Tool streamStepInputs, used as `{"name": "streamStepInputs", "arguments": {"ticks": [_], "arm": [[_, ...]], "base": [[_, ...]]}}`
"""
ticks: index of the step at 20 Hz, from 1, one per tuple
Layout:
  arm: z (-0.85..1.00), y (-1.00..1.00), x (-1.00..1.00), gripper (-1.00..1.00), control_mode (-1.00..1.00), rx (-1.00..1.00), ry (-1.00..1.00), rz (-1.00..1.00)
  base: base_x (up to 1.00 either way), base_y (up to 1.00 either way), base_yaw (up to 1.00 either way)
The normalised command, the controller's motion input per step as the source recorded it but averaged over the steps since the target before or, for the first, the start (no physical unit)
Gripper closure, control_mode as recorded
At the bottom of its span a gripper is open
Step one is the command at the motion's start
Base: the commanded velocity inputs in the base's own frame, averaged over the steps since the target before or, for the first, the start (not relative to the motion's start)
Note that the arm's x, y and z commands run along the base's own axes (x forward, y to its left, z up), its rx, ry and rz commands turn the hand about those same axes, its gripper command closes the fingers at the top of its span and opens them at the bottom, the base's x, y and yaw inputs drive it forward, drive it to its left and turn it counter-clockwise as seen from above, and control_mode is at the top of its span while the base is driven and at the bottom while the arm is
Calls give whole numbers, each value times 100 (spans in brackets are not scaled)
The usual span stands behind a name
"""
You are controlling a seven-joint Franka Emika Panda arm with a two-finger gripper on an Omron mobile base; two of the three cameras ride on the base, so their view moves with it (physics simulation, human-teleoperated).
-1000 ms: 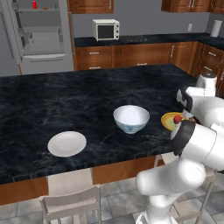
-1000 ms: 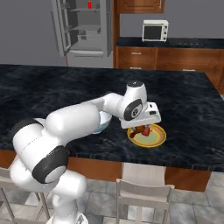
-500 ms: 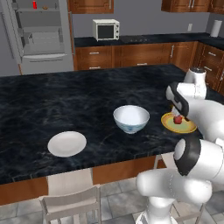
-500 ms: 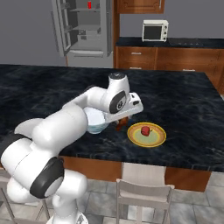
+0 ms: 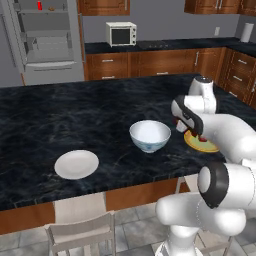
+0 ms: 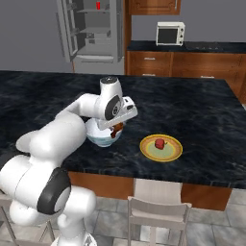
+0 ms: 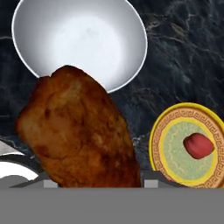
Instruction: Pick the chicken drumstick and bell pepper from their plates and place them in the bowl. Then put the bowl in the fridge.
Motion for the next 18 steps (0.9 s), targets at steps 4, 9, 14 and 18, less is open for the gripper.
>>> {"name": "streamStepInputs", "arguments": {"ticks": [4, 9, 14, 18], "arm": [[1, 63, 41, 100, -100, 0, 0, 0], [4, 59, 40, 100, -100, 0, 0, 0], [-6, 45, 34, 100, -100, 0, 4, 0], [-24, 30, 32, 100, -100, 0, 0, 0]], "base": [[0, 0, 0], [0, 0, 0], [0, 0, 0], [0, 0, 0]]}}
